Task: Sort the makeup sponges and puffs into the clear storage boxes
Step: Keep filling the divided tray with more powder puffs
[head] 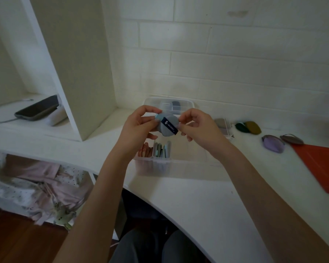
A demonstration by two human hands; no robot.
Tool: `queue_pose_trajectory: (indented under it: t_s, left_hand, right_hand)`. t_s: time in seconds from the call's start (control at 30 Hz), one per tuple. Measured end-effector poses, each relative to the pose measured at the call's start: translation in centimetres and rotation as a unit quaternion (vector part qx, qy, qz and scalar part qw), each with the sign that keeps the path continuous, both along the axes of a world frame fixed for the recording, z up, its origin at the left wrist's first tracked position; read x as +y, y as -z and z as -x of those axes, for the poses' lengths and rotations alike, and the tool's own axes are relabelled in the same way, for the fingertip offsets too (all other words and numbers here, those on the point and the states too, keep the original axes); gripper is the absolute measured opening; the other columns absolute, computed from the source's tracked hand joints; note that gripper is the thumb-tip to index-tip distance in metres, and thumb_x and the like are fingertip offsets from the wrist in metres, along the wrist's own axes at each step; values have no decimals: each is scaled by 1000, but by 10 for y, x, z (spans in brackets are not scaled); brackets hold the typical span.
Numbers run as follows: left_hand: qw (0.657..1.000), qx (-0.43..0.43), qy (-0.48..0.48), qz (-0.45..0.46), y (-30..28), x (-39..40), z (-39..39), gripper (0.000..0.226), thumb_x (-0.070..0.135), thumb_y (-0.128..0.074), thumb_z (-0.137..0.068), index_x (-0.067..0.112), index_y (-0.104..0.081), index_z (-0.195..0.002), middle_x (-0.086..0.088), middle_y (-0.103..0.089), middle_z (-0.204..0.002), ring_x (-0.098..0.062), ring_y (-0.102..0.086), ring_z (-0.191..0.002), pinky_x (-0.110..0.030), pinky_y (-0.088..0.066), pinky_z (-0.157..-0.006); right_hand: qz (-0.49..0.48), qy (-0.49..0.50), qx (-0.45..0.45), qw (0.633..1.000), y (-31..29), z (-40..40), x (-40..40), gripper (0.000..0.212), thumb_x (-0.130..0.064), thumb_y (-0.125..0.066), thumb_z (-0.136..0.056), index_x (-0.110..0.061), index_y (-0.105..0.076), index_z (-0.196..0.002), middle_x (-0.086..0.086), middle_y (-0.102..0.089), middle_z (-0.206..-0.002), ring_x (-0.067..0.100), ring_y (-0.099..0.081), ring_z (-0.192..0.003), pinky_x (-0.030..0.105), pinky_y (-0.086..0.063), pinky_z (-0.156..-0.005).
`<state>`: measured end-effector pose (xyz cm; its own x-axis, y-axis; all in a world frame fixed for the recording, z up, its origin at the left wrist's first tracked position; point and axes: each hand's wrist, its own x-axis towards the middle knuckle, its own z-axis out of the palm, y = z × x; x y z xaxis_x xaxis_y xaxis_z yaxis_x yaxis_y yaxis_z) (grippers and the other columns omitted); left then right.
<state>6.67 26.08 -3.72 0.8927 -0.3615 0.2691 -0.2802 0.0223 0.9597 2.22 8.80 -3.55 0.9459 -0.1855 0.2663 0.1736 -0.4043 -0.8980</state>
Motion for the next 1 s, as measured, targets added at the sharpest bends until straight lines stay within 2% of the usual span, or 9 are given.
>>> queue_pose_trajectory:
  t_s: [0.17, 0.3, 0.43, 0.53, 0.6, 0.8, 0.87, 0.93, 1.0]
  left_hand:
    - [1000, -17, -3, -2, 1, 1, -1, 27, -2, -46, -93, 22, -51, -103, -4, -71, -87, -9, -65, -68, -17, -47, -50]
    - [999, -24, 0, -36, 1, -3, -2, 35, -6, -43, -90, 23, -62, -88, -2, -67, -89, -11, -62, -69, -16, -48, -52]
    - [999, 20, 6, -36, -4, -8, 0, 24, 17, -46, -96, 21, -67, -87, -2, -67, -89, -13, -66, -74, -18, -53, -60]
    - [993, -34, -15, -113, 0, -8, -1, 8, 27, -64, -88, 23, -66, -94, 7, -68, -89, -8, -67, -71, -19, -51, -58]
    - [987, -57, -37, -149, 4, -8, -4, 13, 22, -69, -83, 25, -63, -95, 10, -67, -91, -7, -66, -68, -17, -46, -55]
    - [994, -40, -18, -100, 6, -10, -6, 9, 12, -56, -93, 18, -61, -91, -7, -66, -93, -5, -62, -67, -13, -49, -56]
    - [996, -26, -16, -83, 5, -10, -4, 10, 12, -51, -96, 15, -59, -91, -7, -65, -88, -7, -60, -64, -12, -47, -52]
    - [997, -15, -20, -73, 4, -10, -3, 15, 15, -45, -99, 19, -56, -88, -2, -64, -83, -10, -60, -63, -12, -46, -49]
    - [998, -8, -13, -65, 3, -9, -4, 19, 17, -41, -101, 23, -52, -87, 0, -64, -83, -10, -62, -63, -16, -49, -53]
  right_hand:
    - [-33, 4, 1, 999, -1, 0, 1, 18, -4, -61, -87, -17, -50, -83, -2, -63, -75, 5, -59, -55, 19, -39, -45]
    - [-28, 2, -7, 1000, 0, 0, 0, 15, -4, -61, -87, -14, -50, -89, -1, -65, -73, 9, -60, -55, 21, -41, -46]
    - [-25, -1, -20, 999, -1, 1, 0, 14, -7, -64, -87, -11, -53, -94, 3, -65, -76, 9, -59, -55, 22, -44, -46]
    - [-12, -9, -22, 1000, -1, 1, 1, 14, -11, -66, -86, -16, -54, -90, 1, -64, -75, 10, -59, -55, 21, -44, -46]
    - [1, -17, -18, 1000, 1, 1, 1, 14, -12, -67, -86, -18, -54, -88, -1, -64, -74, 11, -59, -56, 22, -45, -47]
    - [-6, -35, -4, 999, 2, -1, -1, 15, -14, -66, -88, -14, -58, -101, -1, -65, -75, 6, -58, -54, 19, -45, -49]
    - [4, -44, 0, 999, 3, -2, 0, 15, -12, -61, -91, -15, -61, -105, -1, -63, -74, 8, -57, -56, 18, -45, -49]
    - [14, -46, 6, 999, 3, -3, 0, 20, -7, -49, -96, -12, -63, -110, -2, -60, -72, 10, -57, -59, 17, -44, -50]
    - [21, -42, 14, 999, 3, -2, 0, 24, -7, -45, -98, -10, -63, -113, -3, -59, -74, 10, -57, -62, 17, -45, -52]
